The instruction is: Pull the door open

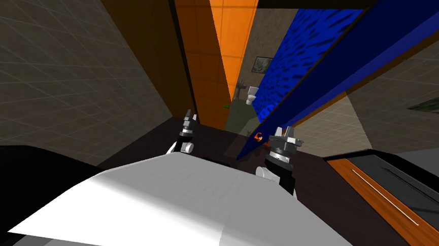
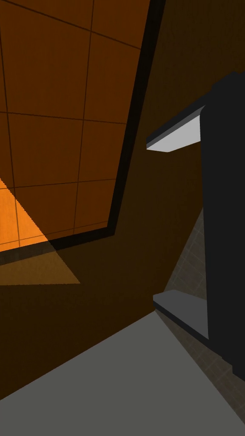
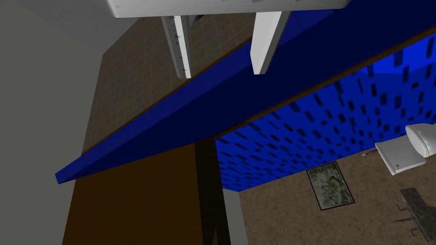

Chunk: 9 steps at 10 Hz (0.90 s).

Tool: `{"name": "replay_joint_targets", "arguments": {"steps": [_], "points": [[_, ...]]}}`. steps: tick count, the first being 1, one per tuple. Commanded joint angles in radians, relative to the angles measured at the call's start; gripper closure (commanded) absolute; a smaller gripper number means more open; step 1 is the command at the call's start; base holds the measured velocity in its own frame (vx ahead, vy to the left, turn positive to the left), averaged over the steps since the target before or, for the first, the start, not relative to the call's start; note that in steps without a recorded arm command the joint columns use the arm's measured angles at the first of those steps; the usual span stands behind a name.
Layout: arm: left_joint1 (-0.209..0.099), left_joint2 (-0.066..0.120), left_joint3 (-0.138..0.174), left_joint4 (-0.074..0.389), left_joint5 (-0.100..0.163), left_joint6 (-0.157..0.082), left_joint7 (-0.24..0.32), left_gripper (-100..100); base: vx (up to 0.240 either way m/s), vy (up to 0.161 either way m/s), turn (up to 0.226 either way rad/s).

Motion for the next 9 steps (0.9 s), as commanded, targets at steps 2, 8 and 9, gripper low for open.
{"name": "replay_joint_targets", "arguments": {"steps": [2, 8, 9], "points": [[-0.029, 0.008, 0.004, 0.066, 0.005, -0.009, -0.005, -100, 0.101, -0.005, -0.018], [-0.097, 0.018, 0.012, 0.224, 0.017, -0.031, -0.02, -100, 0.097, -0.019, -0.02], [-0.109, 0.019, 0.013, 0.25, 0.019, -0.034, -0.022, -100, 0.097, -0.011, -0.017]]}}
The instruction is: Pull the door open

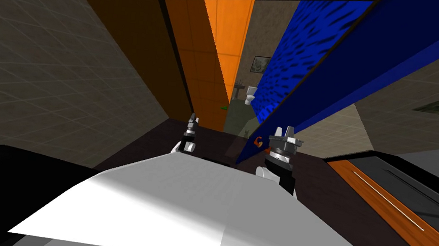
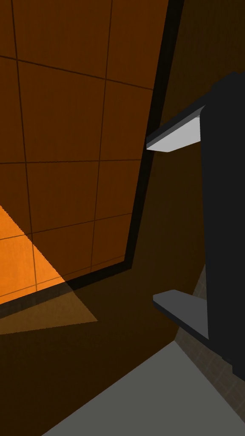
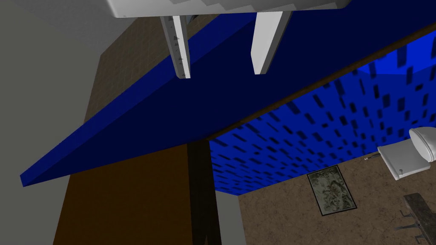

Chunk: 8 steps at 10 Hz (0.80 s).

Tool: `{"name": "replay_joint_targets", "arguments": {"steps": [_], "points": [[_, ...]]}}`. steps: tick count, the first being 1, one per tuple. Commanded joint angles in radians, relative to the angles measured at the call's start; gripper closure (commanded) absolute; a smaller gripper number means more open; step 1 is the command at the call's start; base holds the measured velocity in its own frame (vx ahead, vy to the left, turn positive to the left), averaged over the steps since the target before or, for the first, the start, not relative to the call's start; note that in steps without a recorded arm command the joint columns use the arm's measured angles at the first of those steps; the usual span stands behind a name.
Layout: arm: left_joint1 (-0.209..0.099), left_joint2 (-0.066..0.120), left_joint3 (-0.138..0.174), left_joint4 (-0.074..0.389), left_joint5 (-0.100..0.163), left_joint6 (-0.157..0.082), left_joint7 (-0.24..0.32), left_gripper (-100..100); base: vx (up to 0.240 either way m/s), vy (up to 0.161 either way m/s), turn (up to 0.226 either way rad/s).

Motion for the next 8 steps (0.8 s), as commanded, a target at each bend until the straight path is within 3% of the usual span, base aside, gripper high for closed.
{"name": "replay_joint_targets", "arguments": {"steps": [1, 8], "points": [[-0.017, 0.004, 0.003, 0.041, 0.004, -0.005, -0.002, -100, 0.112, 0.005, -0.019], [-0.101, 0.004, 0.012, 0.235, 0.017, -0.032, -0.02, -100, 0.097, -0.018, -0.022]]}}
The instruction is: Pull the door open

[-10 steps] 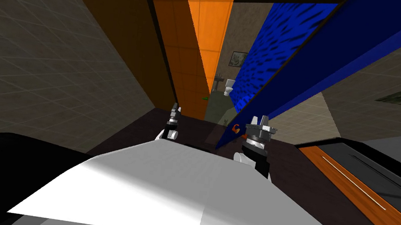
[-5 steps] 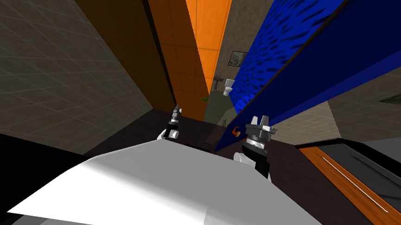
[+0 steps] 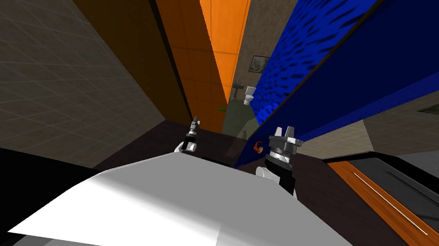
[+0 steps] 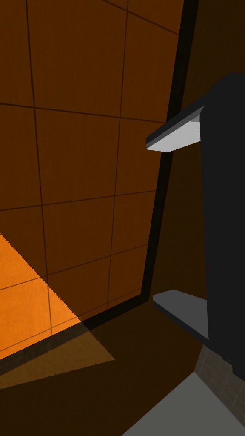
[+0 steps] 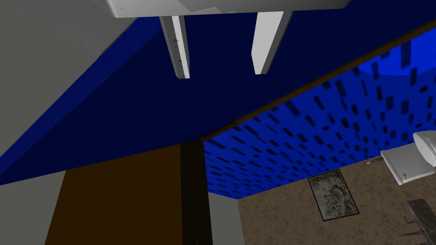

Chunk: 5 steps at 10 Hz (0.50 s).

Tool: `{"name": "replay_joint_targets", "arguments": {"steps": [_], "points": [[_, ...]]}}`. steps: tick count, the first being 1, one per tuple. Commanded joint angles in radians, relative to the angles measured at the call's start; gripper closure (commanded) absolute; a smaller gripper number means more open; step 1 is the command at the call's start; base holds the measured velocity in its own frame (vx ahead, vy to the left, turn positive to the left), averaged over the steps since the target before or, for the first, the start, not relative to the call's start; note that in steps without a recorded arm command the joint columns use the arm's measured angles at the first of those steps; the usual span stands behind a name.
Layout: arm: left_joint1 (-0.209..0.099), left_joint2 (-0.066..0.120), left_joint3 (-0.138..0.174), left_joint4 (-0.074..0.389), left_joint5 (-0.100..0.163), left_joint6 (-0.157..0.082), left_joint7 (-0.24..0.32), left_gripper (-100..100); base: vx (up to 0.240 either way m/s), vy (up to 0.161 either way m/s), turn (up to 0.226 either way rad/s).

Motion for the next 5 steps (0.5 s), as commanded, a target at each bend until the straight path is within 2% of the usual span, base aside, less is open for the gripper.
{"name": "replay_joint_targets", "arguments": {"steps": [1, 5], "points": [[-0.026, -0.002, 0.003, 0.049, 0.003, -0.005, -0.006, -100, 0.098, 0.001, -0.032], [-0.073, -0.007, 0.008, 0.159, 0.011, -0.02, -0.016, -100, 0.099, -0.007, -0.023]]}}
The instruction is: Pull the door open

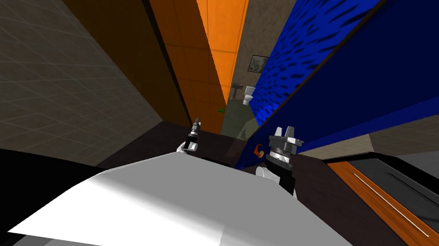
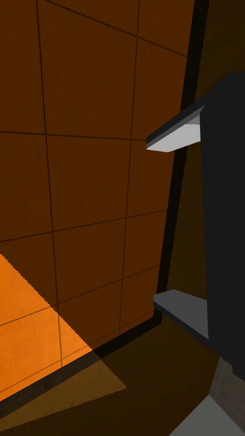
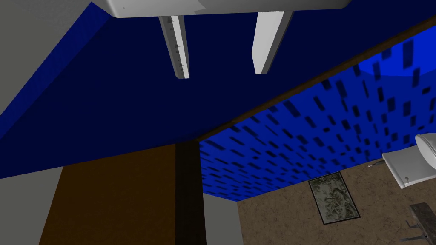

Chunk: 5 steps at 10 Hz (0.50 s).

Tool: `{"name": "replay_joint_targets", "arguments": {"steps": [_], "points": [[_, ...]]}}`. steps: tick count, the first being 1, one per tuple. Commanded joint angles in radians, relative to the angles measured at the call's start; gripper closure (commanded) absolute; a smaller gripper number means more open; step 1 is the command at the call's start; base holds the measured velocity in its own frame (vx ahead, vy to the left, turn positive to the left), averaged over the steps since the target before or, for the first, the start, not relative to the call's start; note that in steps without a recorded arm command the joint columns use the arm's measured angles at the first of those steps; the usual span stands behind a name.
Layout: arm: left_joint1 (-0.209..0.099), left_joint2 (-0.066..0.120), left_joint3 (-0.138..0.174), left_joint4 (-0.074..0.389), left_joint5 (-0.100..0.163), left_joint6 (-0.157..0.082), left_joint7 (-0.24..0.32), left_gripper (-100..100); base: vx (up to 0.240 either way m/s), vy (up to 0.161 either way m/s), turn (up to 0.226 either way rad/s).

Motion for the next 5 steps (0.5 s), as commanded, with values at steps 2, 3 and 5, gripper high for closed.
{"name": "replay_joint_targets", "arguments": {"steps": [2, 3, 5], "points": [[-0.026, -0.007, 0.002, 0.065, 0.004, -0.007, -0.008, -100, 0.104, -0.007, -0.027], [-0.038, -0.009, 0.003, 0.089, 0.006, -0.011, -0.011, -100, 0.103, -0.009, -0.024], [-0.049, -0.011, 0.005, 0.119, 0.007, -0.015, -0.013, -100, 0.063, -0.01, -0.013]]}}
